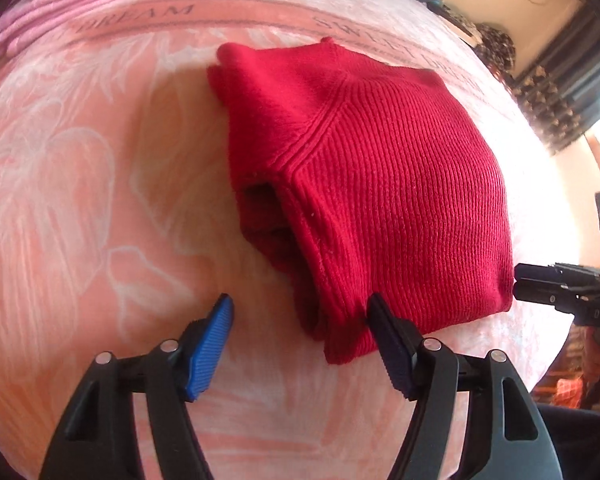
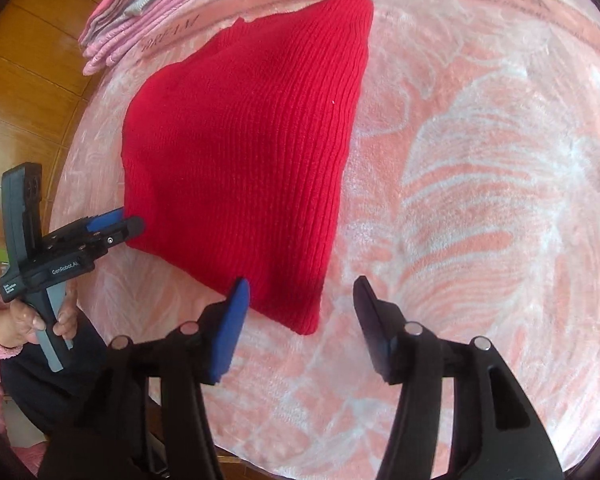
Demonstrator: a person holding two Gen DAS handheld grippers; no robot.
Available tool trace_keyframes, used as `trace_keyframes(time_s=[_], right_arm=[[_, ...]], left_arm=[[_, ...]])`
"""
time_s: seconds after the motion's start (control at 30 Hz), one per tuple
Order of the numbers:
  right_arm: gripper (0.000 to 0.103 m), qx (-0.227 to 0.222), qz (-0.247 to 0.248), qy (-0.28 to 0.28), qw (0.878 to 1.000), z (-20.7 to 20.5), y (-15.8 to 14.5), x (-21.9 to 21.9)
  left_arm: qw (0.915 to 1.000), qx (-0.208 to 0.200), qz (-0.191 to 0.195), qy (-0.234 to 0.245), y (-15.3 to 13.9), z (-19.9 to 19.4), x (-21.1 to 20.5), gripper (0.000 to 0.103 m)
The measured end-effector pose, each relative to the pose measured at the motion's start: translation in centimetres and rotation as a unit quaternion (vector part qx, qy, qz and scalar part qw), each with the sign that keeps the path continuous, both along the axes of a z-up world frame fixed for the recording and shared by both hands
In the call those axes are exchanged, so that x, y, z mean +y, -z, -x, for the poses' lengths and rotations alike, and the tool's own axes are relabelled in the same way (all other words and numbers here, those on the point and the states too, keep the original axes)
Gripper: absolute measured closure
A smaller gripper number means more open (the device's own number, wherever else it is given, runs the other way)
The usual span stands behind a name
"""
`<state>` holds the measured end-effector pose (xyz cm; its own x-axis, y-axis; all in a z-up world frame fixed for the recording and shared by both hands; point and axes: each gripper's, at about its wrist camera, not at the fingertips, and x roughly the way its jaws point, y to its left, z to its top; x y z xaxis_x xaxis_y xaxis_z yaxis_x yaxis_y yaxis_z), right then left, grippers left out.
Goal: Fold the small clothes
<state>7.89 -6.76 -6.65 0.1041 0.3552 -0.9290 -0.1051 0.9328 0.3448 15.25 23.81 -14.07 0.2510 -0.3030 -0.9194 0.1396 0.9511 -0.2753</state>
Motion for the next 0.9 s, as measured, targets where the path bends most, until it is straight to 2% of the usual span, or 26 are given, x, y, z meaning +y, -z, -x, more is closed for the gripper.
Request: trace_keyframes(time_s=[0.1,0.2,0.23,0.27,0.4,0.43,0.5,0.7,0.9], right_arm=[[0.038,-0.022,0.019,0.006,1.000,0.1,-2.1,1.0],[0.025,-0.046,0.052,0.002,0.998,1.0,-3.7,1.8],[0.018,-0.050,0.060,0.003,0.997,1.3,-4.0,2.0],[0.015,-0.050,0.062,0.008,0.997,1.6,-4.3,2.2],[0.012,-0.051,0.035,0.040,0.997,3.5,-5.6,3.0],[0.012,-0.082,0.014,0.064,0.995,4.0,-5.9,3.2],[0.012,-0.086,0.002,0.073,0.994,4.9,-6.3,3.6],[0.012,-0.090,0.001,0.103,0.991,7.0,-7.1,4.2],[0.012,-0.104,0.022,0.096,0.990,7.6,-7.5,5.5]], left_arm=[[0.9993,0.008,-0.008,-0.035,-1.0,1.2,0.7,0.032],[0.9984,-0.007,-0.041,-0.037,-2.6,2.7,0.4,0.032],[0.9981,-0.013,-0.048,-0.036,-3.2,3.2,0.3,0.030],[0.9977,-0.019,-0.054,-0.036,-3.8,3.8,0.3,0.026],[0.9961,-0.048,-0.066,-0.034,-6.0,5.9,0.5,0.024],[0.9954,-0.054,-0.072,-0.032,-6.5,6.3,0.5,0.022],[0.9943,-0.062,-0.082,-0.027,-7.1,7.1,0.5,0.020],[0.9942,-0.064,-0.080,-0.033,-7.6,9.0,1.3,0.020],[0.9899,-0.087,-0.101,-0.049,-8.5,10.2,2.0,0.020]])
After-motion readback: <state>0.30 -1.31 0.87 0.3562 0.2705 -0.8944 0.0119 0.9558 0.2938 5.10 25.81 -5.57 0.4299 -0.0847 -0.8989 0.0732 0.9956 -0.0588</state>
